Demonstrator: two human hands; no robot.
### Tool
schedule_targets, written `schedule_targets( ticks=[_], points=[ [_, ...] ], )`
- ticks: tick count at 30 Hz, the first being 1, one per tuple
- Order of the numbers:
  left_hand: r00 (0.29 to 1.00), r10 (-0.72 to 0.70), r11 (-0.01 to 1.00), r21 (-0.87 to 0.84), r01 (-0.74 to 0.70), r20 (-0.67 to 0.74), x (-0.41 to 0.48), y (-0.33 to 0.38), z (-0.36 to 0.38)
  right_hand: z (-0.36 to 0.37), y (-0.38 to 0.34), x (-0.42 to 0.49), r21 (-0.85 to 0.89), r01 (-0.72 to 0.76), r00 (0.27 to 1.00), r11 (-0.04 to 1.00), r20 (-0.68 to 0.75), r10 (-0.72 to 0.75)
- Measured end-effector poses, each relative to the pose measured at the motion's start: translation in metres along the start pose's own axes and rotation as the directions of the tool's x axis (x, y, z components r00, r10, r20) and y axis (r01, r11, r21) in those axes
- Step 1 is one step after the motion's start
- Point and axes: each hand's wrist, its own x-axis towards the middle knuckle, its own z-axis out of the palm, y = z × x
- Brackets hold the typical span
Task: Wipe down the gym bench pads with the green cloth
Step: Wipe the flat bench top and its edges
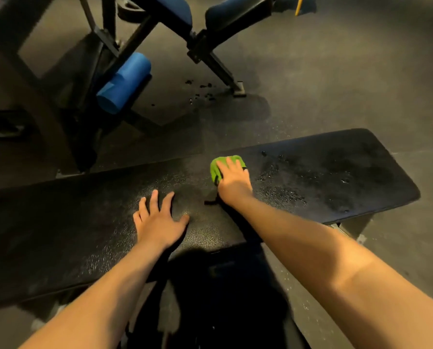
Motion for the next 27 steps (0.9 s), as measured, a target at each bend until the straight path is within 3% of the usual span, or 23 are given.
schedule_targets(
  ticks=[2, 6, 11, 13, 15, 18, 21, 24, 27],
  points=[
    [1.0, -0.011, 1.0, 0.001, 0.011, -0.013, 0.0, 0.002, -0.003, 0.0, -0.003, -0.005, -0.019, -0.034, 0.999, 0.999, -0.009, 0.034],
    [0.996, -0.057, 0.998, -0.013, 0.057, -0.062, 0.013, 0.008, -0.011, 0.024, -0.027, -0.01, -0.038, 0.335, 0.94, 0.942, 0.078, -0.331],
    [0.995, -0.104, 0.993, -0.064, 0.104, 0.009, 0.028, 0.014, -0.002, 0.012, -0.014, 0.016, -0.068, 0.443, 0.886, 0.894, 0.188, -0.425],
    [0.995, -0.093, 0.991, -0.09, 0.096, 0.033, 0.03, 0.011, 0.003, 0.003, -0.003, 0.037, -0.111, 0.342, 0.933, 0.933, 0.156, -0.324],
    [0.995, -0.079, 0.991, -0.104, 0.085, 0.059, 0.033, 0.008, 0.003, -0.006, 0.002, 0.056, -0.109, 0.131, 0.987, 0.985, 0.106, -0.119],
    [0.994, -0.069, 0.991, -0.112, 0.079, 0.09, 0.036, 0.006, 0.002, -0.002, -0.008, 0.068, -0.118, -0.034, 0.997, 0.992, 0.058, 0.041],
    [0.993, -0.075, 0.991, -0.1, 0.084, 0.089, 0.037, 0.008, 0.004, 0.017, -0.036, 0.066, -0.101, 0.139, 0.99, 0.985, 0.025, -0.137],
    [0.991, -0.107, 0.992, -0.057, 0.112, 0.081, 0.039, 0.01, 0.006, 0.033, -0.07, 0.059, -0.013, 0.396, 0.912, 0.918, 0.12, -0.392],
    [0.99, -0.122, 0.991, -0.041, 0.125, 0.075, 0.041, 0.011, 0.007, 0.029, -0.079, 0.061, 0.016, 0.472, 0.861, 0.882, 0.21, -0.464]
  ],
)
